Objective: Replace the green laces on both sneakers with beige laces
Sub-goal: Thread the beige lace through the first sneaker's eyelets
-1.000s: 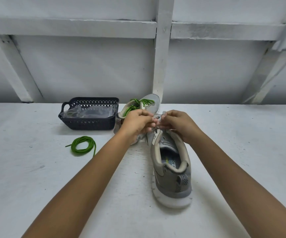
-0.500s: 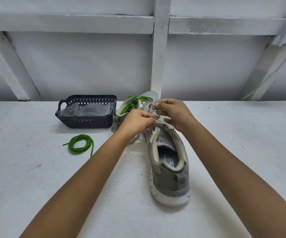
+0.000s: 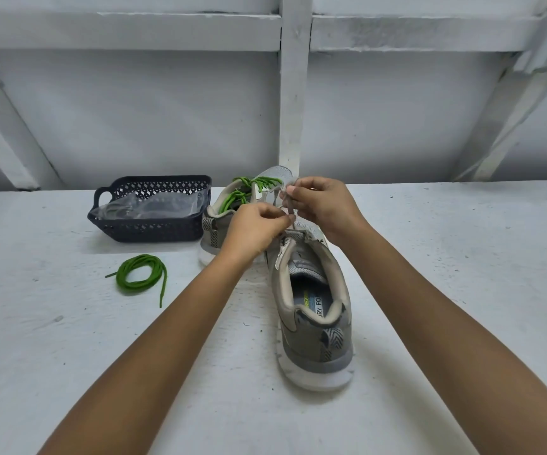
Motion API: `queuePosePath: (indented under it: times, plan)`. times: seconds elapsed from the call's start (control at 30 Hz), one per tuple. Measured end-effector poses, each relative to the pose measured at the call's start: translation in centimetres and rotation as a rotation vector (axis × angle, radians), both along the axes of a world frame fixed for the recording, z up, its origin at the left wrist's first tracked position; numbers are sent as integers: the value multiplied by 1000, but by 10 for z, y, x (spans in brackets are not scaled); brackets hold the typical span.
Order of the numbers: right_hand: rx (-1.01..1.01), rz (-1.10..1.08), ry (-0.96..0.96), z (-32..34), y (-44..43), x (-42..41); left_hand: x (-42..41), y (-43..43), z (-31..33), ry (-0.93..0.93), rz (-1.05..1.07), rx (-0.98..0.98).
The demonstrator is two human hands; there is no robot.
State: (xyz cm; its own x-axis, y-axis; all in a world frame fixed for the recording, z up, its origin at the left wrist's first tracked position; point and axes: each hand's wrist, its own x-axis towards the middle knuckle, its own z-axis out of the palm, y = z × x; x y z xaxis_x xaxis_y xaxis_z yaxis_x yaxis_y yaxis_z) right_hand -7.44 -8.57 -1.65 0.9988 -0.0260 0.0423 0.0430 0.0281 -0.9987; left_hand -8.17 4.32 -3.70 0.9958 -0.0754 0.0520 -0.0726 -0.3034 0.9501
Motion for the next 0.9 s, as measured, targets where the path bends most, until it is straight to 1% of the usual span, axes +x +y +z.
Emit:
queuePosePath:
  times: [0.17,0.23,0.37,0.5,0.57,0.67,0.9]
  plan:
    - [93,17,17,2,2,1,-1,1,-1,-19,-28,-7]
    - [101,16,23,3,3,1,1,1,-1,-20,-15,-2]
    - [-15,-70,57,-6,-5,-1,3,6,-10,-33,58,24]
    - [-128,-221,80,-31,-18,-4,2,10,-19,-70,105,128]
    - [-181,-274,84,-42,-20,-7,2,10,-22,-84,123,119]
    - [-212,-320,68,-49,-21,-11,1,8,-24,-83,154,120]
    - [-253,-355,15,-59,-24,-12,0,5,-28,-148,221,172]
